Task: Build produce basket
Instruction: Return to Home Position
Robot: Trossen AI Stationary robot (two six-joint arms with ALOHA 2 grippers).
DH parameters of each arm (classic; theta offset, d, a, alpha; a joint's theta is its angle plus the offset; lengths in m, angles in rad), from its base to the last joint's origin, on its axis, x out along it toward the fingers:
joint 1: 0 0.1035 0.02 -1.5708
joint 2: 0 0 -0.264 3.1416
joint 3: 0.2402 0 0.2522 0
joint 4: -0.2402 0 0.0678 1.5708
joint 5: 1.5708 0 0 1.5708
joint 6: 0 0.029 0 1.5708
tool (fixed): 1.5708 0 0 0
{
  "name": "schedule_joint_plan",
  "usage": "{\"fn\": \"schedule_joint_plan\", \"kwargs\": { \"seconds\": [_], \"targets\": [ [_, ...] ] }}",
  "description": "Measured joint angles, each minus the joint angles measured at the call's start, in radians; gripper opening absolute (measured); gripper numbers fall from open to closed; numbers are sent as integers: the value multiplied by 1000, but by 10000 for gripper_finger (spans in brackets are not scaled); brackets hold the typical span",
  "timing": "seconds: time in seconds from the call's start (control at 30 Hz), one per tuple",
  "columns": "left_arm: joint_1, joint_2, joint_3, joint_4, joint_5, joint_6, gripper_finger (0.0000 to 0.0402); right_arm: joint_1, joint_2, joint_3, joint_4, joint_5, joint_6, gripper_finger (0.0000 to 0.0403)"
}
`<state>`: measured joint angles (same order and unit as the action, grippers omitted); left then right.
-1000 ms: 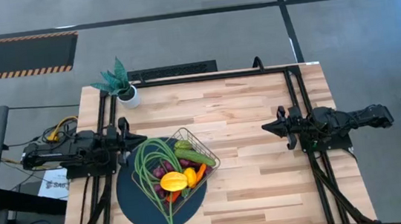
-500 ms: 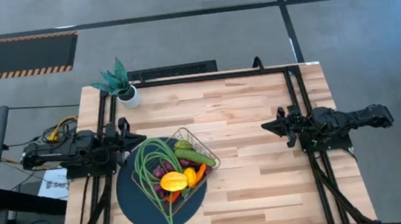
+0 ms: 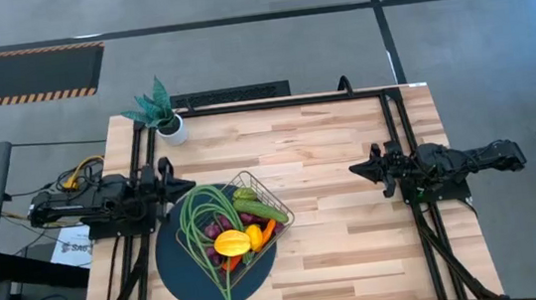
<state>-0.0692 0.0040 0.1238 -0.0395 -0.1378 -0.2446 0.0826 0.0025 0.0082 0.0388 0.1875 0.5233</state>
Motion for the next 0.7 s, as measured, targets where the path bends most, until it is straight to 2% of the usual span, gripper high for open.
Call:
{"fn": "schedule_joint_plan", "kwargs": {
  "seconds": [0.33,0.53,0.7],
  "targets": [
    [0,0,0,-50,-156,-46,0,0,42,0,-1,1,0,7],
    [0,0,0,-64,-159,-53,0,0,51,0,-1,0,0,18],
    [0,0,0,-98,-219,-64,0,0,51,0,-1,-1,0,22]
  ]
}}
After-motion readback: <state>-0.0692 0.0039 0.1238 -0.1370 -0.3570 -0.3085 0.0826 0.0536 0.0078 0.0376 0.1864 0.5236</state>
